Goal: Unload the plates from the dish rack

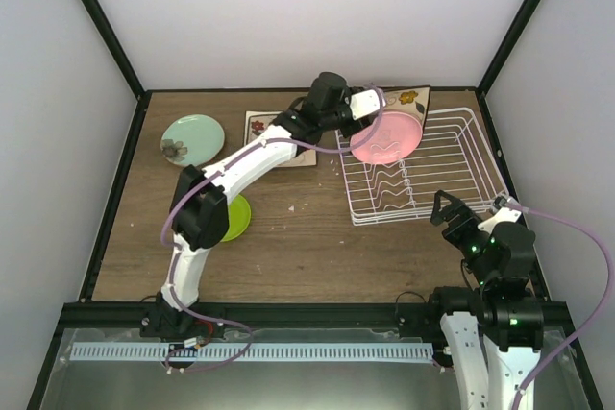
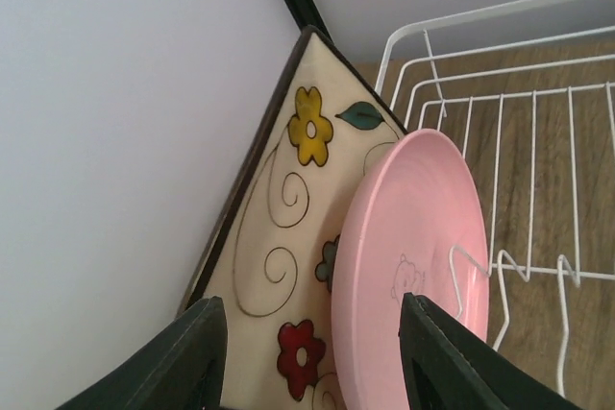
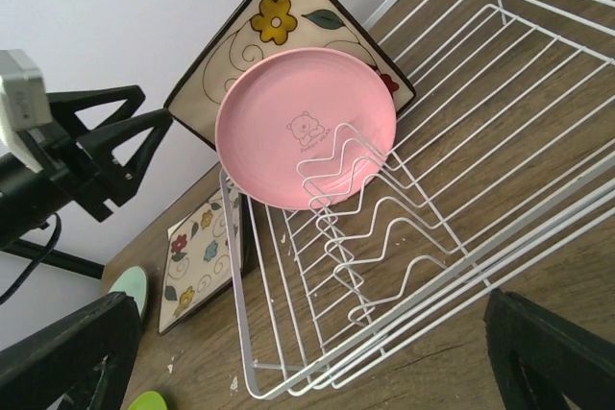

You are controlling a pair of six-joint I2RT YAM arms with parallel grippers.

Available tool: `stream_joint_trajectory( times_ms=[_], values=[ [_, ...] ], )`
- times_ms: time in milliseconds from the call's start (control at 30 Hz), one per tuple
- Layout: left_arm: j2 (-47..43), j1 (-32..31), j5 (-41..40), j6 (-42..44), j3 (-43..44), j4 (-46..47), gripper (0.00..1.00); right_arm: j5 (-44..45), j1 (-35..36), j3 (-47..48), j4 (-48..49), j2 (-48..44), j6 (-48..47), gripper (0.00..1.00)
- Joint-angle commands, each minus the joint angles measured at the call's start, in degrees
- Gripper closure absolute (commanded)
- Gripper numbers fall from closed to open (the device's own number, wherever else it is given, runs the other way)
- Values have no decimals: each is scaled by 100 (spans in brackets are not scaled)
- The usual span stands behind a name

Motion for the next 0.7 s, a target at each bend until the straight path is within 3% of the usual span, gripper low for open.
stream_joint_trajectory(
  times_ms=[0, 667],
  values=[
    [258, -149, -357, 485, -40, 496, 49, 39, 50, 224, -46, -13, 17, 0],
    [1423, -205, -883, 696, 602, 675, 48, 136, 51, 445, -385, -33, -175, 0]
  ],
)
